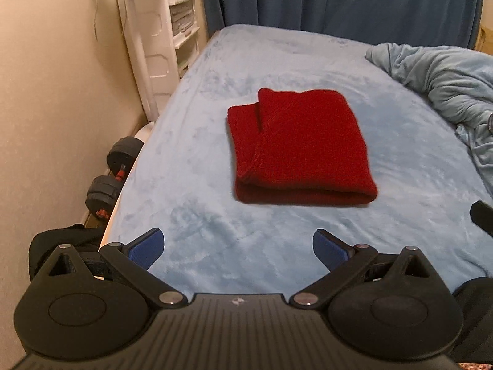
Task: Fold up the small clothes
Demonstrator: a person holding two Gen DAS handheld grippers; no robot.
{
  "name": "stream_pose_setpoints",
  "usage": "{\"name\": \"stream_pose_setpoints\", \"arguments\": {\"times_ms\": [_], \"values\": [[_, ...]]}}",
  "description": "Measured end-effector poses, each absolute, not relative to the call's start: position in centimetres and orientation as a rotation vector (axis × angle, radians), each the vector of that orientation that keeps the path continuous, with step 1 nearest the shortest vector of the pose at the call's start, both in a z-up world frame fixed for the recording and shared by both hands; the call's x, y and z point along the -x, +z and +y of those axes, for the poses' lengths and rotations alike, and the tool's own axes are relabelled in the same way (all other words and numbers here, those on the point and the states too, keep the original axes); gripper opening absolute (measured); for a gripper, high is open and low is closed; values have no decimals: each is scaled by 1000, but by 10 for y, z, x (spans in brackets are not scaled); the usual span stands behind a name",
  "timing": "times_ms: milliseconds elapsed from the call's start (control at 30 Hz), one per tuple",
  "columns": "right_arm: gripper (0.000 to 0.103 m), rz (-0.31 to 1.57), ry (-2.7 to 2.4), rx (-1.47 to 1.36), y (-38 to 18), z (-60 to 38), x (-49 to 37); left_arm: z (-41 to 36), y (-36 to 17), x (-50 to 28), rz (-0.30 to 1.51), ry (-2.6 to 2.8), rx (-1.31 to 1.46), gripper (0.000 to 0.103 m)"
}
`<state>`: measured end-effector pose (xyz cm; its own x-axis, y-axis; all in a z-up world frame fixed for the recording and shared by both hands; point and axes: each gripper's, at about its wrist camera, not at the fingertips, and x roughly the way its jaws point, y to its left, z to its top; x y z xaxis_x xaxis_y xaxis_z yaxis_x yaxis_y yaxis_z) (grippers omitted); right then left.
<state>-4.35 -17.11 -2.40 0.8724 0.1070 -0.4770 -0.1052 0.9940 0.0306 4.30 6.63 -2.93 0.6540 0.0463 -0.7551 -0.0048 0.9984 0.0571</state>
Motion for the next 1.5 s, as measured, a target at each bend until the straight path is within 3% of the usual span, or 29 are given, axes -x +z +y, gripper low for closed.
{"name": "stream_pose_setpoints", "arguments": {"times_ms": [367, 1000, 1233, 1500], "values": [[84, 551, 114, -78, -27, -181, 58, 63, -21, -23, 862, 56, -24, 103], [84, 699, 100, -150, -66, -194, 14, 65, -50, -65, 949, 57, 112, 103], [84, 767, 62, -298, -87, -223, -37, 58, -79, -105, 1046, 64, 258, 103], [86, 849, 115, -537, -107, -274, -168, 66, -124, -169, 1150, 39, 601, 103]]}}
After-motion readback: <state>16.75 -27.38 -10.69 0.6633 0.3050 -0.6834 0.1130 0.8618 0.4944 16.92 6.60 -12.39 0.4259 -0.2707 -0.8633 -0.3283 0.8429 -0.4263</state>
